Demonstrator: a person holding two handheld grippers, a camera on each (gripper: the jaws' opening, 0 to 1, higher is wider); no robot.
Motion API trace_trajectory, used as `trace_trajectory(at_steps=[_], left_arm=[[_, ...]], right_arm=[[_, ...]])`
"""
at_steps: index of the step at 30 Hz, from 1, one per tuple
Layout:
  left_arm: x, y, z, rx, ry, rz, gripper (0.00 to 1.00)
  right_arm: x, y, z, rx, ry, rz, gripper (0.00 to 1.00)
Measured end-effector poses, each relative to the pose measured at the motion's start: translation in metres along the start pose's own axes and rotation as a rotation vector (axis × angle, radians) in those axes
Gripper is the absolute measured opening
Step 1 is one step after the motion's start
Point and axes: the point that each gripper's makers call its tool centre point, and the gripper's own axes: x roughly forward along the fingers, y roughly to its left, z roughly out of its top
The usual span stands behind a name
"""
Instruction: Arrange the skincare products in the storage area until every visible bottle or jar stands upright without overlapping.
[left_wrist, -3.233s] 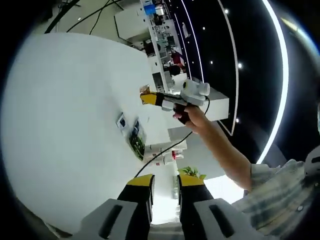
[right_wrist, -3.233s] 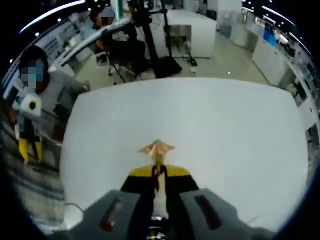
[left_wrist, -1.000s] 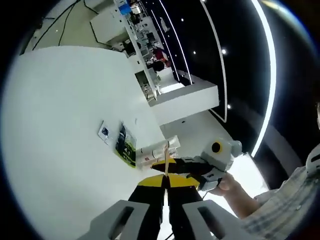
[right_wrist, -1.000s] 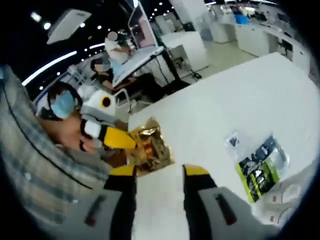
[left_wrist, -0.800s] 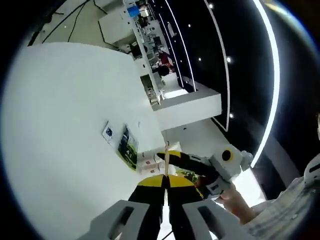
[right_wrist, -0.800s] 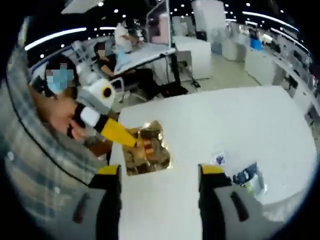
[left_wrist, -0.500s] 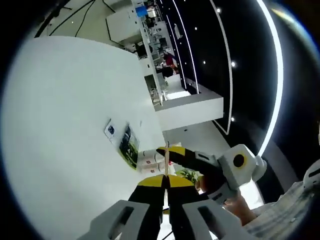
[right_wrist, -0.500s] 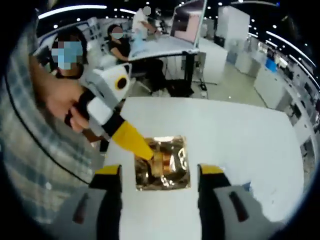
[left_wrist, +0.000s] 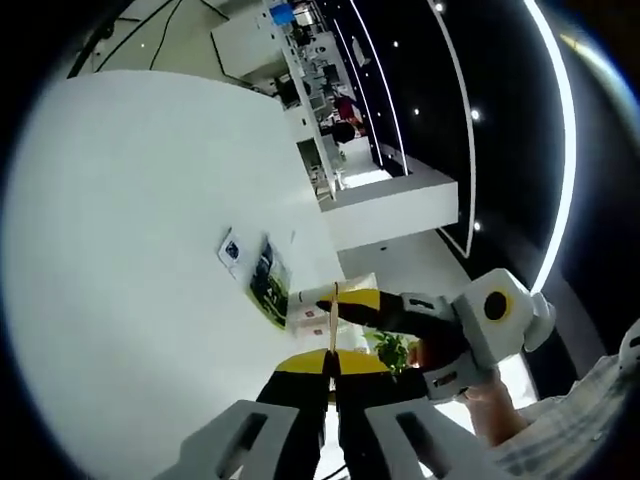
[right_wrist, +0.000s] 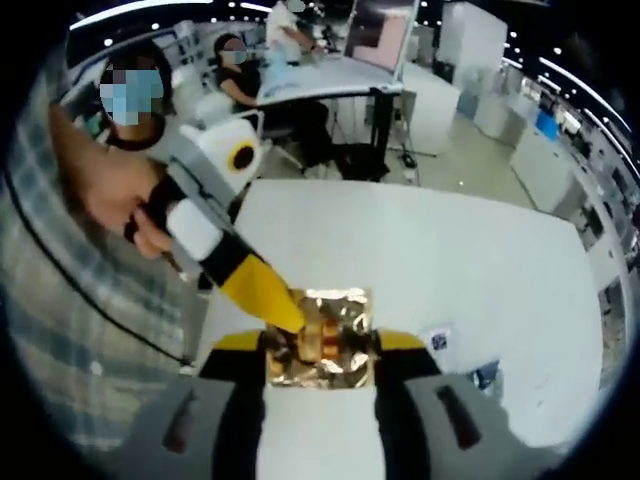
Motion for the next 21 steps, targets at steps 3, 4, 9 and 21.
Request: trace_trajectory(at_steps=[3, 4, 9, 21], left_arm=[[0.0012, 0.0012, 0.0005, 0.011, 0.004, 0.009, 0.01], [0.0014, 0.0016, 0.0008, 0.011, 0.004, 0.010, 0.01], [0.0020, 0.0025, 0.0028, 0.007, 0.003, 0.015, 0.01], [-0.0014, 0.0052, 0.0044, 0.012, -0.011, 0.030, 0.01]], right_arm=[[0.0003, -0.0008, -0.0012, -0.006, 0.012, -0.004, 0.40], [0.0002, -0.0012, -0.0012, -0.009, 0.014, -0.005, 0.40], [0.0001, -0.0028, 0.0001, -0.028, 0.023, -0.011, 0.40], [0.0014, -0.0018, 0.0027, -0.038, 0.031, -0.006, 0.39]])
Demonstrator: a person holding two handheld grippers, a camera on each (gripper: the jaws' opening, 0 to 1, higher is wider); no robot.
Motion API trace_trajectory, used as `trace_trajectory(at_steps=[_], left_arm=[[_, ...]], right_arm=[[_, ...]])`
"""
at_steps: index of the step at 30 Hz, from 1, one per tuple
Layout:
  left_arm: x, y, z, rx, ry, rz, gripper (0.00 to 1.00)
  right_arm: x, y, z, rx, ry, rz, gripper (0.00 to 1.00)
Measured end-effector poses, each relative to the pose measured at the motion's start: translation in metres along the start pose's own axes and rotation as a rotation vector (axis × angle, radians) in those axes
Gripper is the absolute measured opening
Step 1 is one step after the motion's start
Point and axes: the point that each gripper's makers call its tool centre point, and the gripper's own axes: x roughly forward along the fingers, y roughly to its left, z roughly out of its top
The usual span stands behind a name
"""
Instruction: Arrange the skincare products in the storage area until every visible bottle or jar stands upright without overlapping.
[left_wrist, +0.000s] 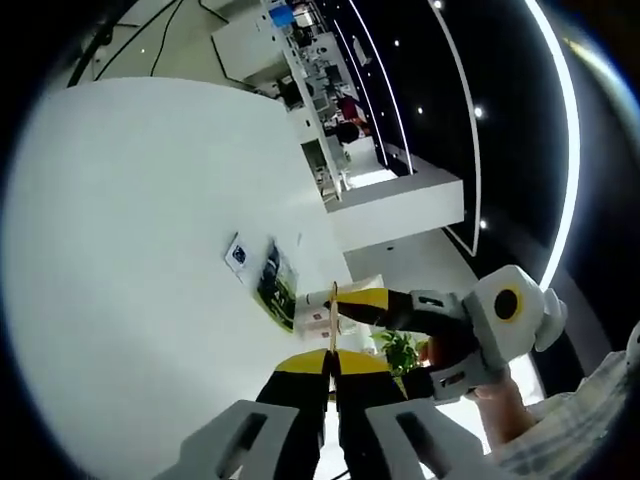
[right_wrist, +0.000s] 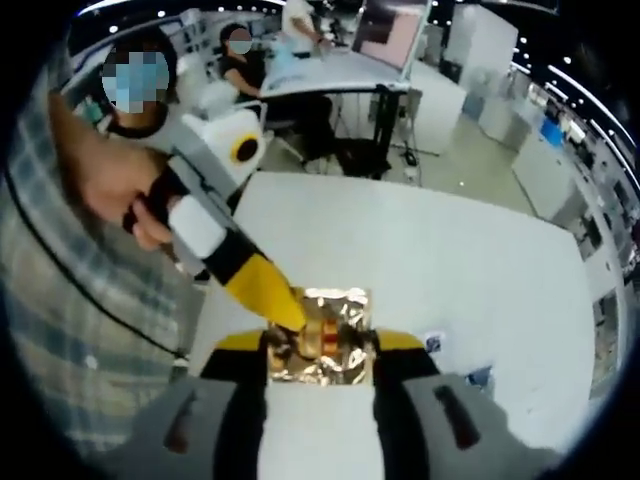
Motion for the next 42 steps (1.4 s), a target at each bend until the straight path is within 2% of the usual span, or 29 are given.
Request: trace_trajectory(at_steps=[12, 21, 32, 42], left_arm=[[-0.004, 0.005, -0.002, 0.003, -0.006, 0.017, 0.04], [-0.011, 0.009, 0.000, -0.001, -0.038, 0.028, 0.05], [-0.019, 0.015, 0.001, -0.004, -0.066, 0.043, 0.17], [-0.025, 0.018, 0.000, -0.012, -0.083, 0.046, 0.20]], right_arm=[[0.005, 0.003, -0.002, -0.009, 0.021, 0.016, 0.39], [0.010, 0.005, -0.004, -0.027, 0.039, 0.046, 0.39], [0.016, 0.006, -0.007, -0.048, 0.059, 0.064, 0.39], [0.019, 0.007, -0.015, -0.059, 0.091, 0.074, 0.39]])
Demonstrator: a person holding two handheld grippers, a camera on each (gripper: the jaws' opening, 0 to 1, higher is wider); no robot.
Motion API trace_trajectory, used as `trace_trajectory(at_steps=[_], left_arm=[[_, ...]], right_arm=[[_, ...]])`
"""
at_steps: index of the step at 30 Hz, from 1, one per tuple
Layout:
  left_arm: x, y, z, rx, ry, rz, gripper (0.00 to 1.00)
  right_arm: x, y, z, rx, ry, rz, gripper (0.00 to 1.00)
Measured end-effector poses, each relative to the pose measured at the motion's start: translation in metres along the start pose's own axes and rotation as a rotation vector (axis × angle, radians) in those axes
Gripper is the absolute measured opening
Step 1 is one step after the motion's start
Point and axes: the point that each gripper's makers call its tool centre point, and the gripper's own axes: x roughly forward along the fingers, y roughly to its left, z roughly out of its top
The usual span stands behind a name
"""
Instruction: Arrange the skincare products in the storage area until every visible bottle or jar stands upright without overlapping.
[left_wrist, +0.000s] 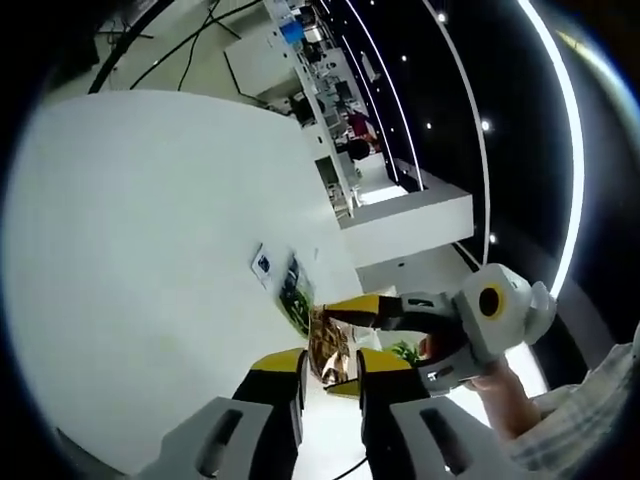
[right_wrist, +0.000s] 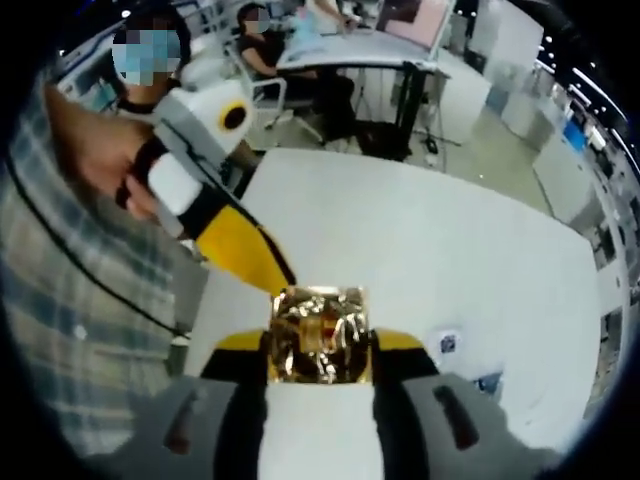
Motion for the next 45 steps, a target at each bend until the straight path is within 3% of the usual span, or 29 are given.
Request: trace_trajectory(at_steps=[2, 6, 9, 12, 14, 15, 16, 18, 21, 23, 26, 28, 36, 41, 42, 43, 45], left_arm=[[-0.002, 0.002, 0.001, -0.003, -0.006, 0.005, 0.22], [-0.005, 0.004, 0.002, -0.007, -0.016, 0.006, 0.22], [-0.005, 0.006, 0.000, -0.009, -0.008, 0.014, 0.22], [-0.009, 0.010, -0.003, -0.006, -0.008, 0.018, 0.23], [-0.014, 0.015, -0.008, -0.036, -0.006, 0.026, 0.23], [-0.018, 0.021, -0.014, -0.092, -0.007, 0.060, 0.23], [-0.020, 0.020, -0.018, -0.079, 0.006, 0.055, 0.23], [-0.023, 0.018, -0.027, -0.026, 0.027, 0.038, 0.23], [-0.026, 0.027, -0.035, -0.065, 0.034, 0.062, 0.23], [-0.028, 0.028, -0.035, -0.069, 0.033, 0.062, 0.23], [-0.031, 0.025, -0.037, -0.041, 0.040, 0.065, 0.23], [-0.033, 0.025, -0.038, -0.054, 0.032, 0.058, 0.23], [-0.041, 0.028, -0.039, -0.053, 0.018, 0.063, 0.22], [-0.041, 0.027, -0.040, -0.048, 0.018, 0.061, 0.22], [-0.041, 0.027, -0.040, -0.047, 0.020, 0.061, 0.22], [-0.042, 0.027, -0.040, -0.047, 0.019, 0.061, 0.22], [-0.041, 0.027, -0.040, -0.049, 0.018, 0.060, 0.22]], right_arm=[[0.001, -0.001, -0.002, -0.007, 0.009, 0.000, 0.33], [0.005, -0.006, -0.006, 0.003, 0.014, 0.003, 0.34], [0.015, -0.009, -0.025, -0.002, 0.075, 0.000, 0.34], [0.018, -0.009, -0.034, 0.013, 0.088, 0.007, 0.35], [0.021, -0.005, -0.037, 0.048, 0.075, 0.026, 0.37], [0.024, 0.000, -0.039, 0.066, 0.067, 0.053, 0.40], [0.027, -0.003, -0.045, 0.074, 0.082, 0.047, 0.42], [0.037, -0.010, -0.057, 0.047, 0.120, 0.020, 0.42], [0.054, -0.009, -0.051, -0.015, 0.108, 0.039, 0.46], [0.063, -0.012, -0.050, -0.120, 0.130, 0.045, 0.47], [0.074, -0.011, -0.047, -0.138, 0.117, 0.069, 0.47], [0.078, -0.013, -0.054, -0.175, 0.159, 0.067, 0.47], [0.089, -0.015, -0.063, -0.165, 0.183, 0.079, 0.47], [0.094, -0.012, -0.077, -0.207, 0.239, 0.073, 0.45], [0.093, -0.015, -0.073, -0.247, 0.217, 0.065, 0.45], [0.092, -0.014, -0.074, -0.193, 0.222, 0.058, 0.44], [0.093, -0.015, -0.073, -0.176, 0.213, 0.052, 0.44]])
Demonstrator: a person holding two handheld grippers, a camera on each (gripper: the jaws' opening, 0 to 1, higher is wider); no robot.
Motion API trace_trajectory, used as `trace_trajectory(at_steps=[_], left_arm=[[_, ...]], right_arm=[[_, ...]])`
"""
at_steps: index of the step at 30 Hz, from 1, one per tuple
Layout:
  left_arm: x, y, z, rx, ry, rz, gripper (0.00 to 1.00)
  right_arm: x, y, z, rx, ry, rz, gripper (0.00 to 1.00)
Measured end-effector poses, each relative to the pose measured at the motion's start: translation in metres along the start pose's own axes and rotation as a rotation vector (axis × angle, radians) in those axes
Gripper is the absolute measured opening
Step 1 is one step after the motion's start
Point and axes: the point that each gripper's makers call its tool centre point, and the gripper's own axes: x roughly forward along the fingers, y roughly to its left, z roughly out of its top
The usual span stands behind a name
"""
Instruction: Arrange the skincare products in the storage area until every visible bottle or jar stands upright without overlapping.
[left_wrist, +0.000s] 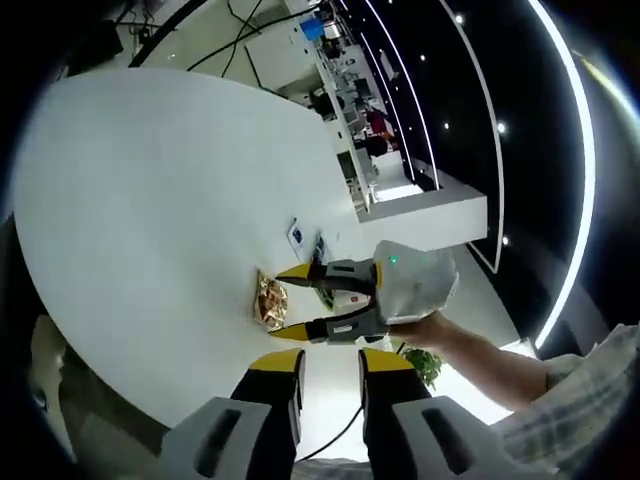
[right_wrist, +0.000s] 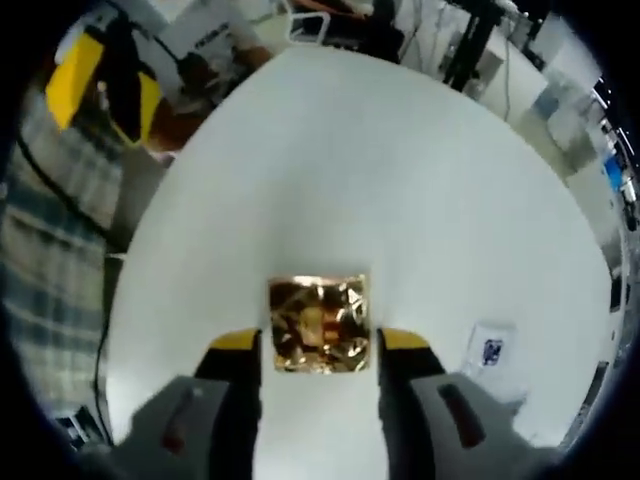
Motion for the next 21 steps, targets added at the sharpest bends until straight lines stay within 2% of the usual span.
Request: trace_trajectory(at_steps=[3, 6, 13, 17, 21], left_arm=[[0.001, 0.001, -0.001, 0.001, 0.002, 0.000, 0.22], [0.002, 0.002, -0.003, -0.003, 0.011, 0.001, 0.21], [0.006, -0.003, -0.007, 0.010, 0.023, -0.015, 0.21], [0.008, -0.006, -0.011, 0.014, 0.035, -0.029, 0.21], [0.007, -0.004, -0.010, 0.004, 0.025, -0.032, 0.21]], right_arm=[[0.000, 0.000, 0.002, 0.010, -0.004, -0.005, 0.43], [0.001, 0.003, 0.003, -0.007, 0.001, -0.002, 0.37], [-0.001, 0.002, 0.004, 0.023, -0.019, -0.020, 0.36], [-0.002, 0.003, 0.000, 0.024, -0.007, -0.021, 0.36], [-0.012, -0.004, 0.002, 0.042, -0.018, -0.035, 0.37]])
